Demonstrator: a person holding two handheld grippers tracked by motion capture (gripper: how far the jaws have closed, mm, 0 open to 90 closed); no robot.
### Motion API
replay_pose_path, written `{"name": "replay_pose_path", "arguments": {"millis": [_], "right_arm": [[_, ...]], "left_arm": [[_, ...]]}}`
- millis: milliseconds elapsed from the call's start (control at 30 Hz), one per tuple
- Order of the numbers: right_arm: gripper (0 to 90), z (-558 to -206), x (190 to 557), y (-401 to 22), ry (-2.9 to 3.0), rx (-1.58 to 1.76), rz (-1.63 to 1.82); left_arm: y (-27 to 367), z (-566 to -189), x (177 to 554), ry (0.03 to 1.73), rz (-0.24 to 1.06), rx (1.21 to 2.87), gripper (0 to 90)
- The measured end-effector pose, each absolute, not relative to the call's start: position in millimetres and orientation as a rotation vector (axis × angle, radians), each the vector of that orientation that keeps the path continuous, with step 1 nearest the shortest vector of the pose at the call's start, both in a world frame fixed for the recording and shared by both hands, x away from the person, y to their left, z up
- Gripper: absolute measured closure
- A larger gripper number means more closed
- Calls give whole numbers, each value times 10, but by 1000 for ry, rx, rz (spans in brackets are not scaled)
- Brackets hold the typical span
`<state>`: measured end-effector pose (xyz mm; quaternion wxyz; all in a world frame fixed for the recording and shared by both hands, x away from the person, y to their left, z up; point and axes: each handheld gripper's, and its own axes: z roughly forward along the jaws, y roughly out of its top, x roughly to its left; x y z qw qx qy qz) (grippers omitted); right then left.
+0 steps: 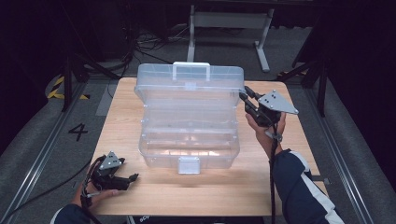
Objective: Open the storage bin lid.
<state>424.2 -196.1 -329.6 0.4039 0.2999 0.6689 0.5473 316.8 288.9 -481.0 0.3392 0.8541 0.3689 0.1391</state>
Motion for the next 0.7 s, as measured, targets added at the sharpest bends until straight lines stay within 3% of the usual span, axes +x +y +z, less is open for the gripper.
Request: {"name": "replay_pose_path", "arguments": {"millis": [400, 533, 700], "right_arm": [[772, -3186, 4420, -1962, 1699, 788, 1399], [834, -3114, 4477, -1932, 1680, 766, 1355], [842, -3079, 4578, -1932, 1691, 777, 1331]], "left_arm": [[2885, -4812, 3170, 967, 365, 2219, 169], [2885, -4812, 3170, 967, 365, 2219, 169], [2884, -4812, 3170, 968, 365, 2220, 169]]}}
